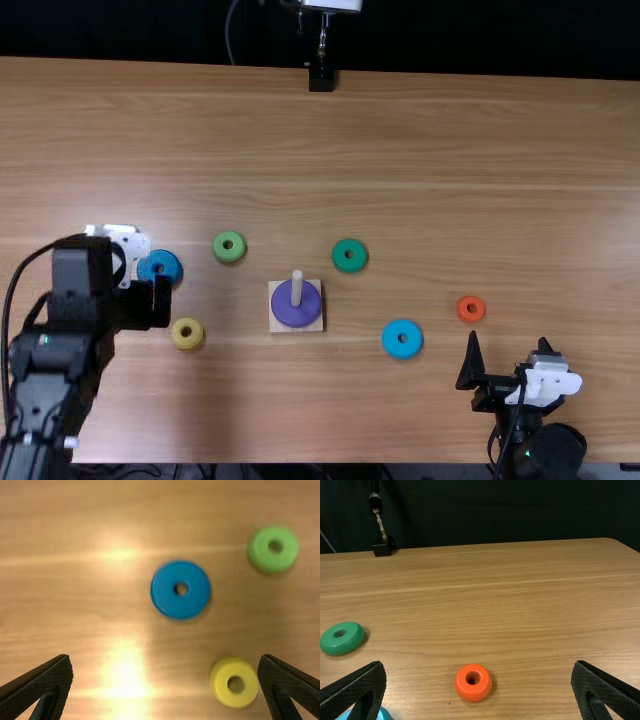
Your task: Build the Hanoi tower: stack the rings onto the peg from bottom to top in this color order: purple, dark blue, light blue, dark green, light green, yellow, orange.
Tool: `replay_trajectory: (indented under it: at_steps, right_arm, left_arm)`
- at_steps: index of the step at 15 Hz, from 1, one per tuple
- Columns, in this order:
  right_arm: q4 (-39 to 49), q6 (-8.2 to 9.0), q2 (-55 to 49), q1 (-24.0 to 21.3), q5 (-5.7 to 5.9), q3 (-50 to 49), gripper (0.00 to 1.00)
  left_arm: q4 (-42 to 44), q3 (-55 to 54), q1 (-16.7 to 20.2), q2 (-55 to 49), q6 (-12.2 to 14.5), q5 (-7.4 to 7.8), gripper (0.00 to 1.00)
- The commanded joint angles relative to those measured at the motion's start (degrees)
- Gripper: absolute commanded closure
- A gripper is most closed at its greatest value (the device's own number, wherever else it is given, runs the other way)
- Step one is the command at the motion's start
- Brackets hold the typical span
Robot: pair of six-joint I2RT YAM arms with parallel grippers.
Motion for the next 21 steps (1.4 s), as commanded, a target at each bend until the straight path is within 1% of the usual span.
replay_trajectory:
  at_steps: [1, 2, 4, 9, 12, 14, 17, 21]
  right_arm:
    - [-4.06, 0.1, -0.4, -0.44, 0.89, -3.9, 0.0]
    - [-4.06, 0.1, -0.4, -0.44, 0.89, -3.9, 0.0]
    - [-4.06, 0.1, -0.4, -0.44, 0.89, -3.9, 0.0]
    - [-4.06, 0.1, -0.4, -0.44, 0.89, -3.9, 0.0]
    - [-4.06, 0.1, -0.4, -0.44, 0.89, -3.9, 0.0]
    - [-4.06, 0.1, -0.4, -0.44, 0.89, -3.9, 0.0]
    - [-4.06, 0.1, -0.4, -0.44, 0.89, -3.9, 0.0]
    - [-4.06, 0.1, -0.4, -0.44, 0.89, -3.9, 0.0]
  left_arm:
    - [-2.41, 4.53, 0.58, 5.04, 1.0, 0.16, 0.0]
    - [-2.2, 4.79, 0.75, 7.06, 1.11, 1.11, 0.0]
    - [-1.99, 6.2, 0.75, 12.86, 0.9, 1.01, 0.0]
    - [-1.99, 14.9, 0.14, 25.43, 1.11, 1.11, 0.0]
    - [-1.99, 15.95, -0.04, 28.41, 1.32, 1.43, 0.0]
    - [-1.88, 16.83, -0.92, 30.96, 1.22, 1.32, 0.0]
    - [-1.88, 16.92, -0.92, 33.51, 1.22, 1.54, 0.0]
    - [-1.67, 16.83, -1.27, 34.83, 1.22, 1.43, 0.0]
